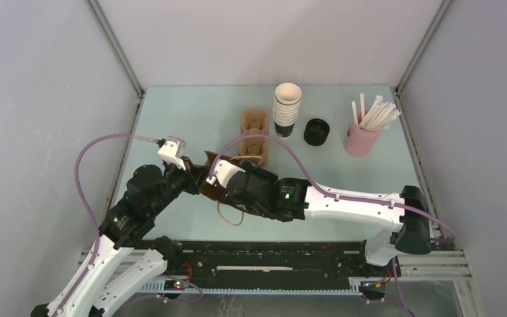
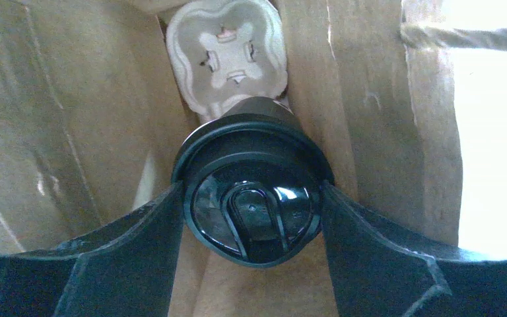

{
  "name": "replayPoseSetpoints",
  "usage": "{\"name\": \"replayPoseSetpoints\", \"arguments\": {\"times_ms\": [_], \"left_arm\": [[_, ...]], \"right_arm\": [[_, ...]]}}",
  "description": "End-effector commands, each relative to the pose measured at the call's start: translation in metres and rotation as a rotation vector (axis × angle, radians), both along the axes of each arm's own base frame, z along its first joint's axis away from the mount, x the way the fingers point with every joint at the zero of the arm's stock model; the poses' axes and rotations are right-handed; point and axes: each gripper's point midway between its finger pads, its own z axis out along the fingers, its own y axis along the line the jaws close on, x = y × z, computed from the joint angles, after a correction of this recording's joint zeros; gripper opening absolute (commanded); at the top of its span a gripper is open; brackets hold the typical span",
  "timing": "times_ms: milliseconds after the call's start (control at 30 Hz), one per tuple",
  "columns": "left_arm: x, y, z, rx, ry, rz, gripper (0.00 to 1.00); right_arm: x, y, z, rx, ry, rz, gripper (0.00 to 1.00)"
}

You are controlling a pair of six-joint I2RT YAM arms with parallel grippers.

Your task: Pack the takeout coffee

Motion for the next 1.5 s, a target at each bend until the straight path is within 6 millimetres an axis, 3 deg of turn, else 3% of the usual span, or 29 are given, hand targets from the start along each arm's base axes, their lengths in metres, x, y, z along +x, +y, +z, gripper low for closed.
{"name": "replayPoseSetpoints", "arguments": {"times_ms": [0,133,400,733,933,1233,1467], "left_arm": [[-0.003,0.012,-0.016,-0.04,0.063,0.095,0.03],[-0.009,0.019,-0.024,-0.084,0.077,0.133,0.06],[-0.03,0.018,-0.05,-0.139,0.151,0.129,0.12],[-0.038,0.001,-0.046,-0.126,0.189,0.081,0.06],[-0.046,-0.006,-0.055,-0.101,0.203,0.028,0.06],[-0.05,0.0,-0.054,-0.083,0.204,0.033,0.03],[-0.044,0.007,-0.05,-0.06,0.19,0.076,0.01]], "right_arm": [[-0.011,0.017,0.009,0.066,0.025,0.045,0.58],[-0.02,0.022,0.004,0.06,0.049,0.063,0.58],[-0.023,0.006,0.005,0.103,0.049,-0.043,0.57],[-0.014,-0.004,0.02,0.266,0.039,-0.123,0.56],[-0.015,0.022,0.036,0.394,0.029,-0.044,0.55],[-0.006,0.058,0.02,0.405,0.015,0.028,0.55],[0.01,0.054,0.004,0.329,-0.043,-0.014,0.54]]}}
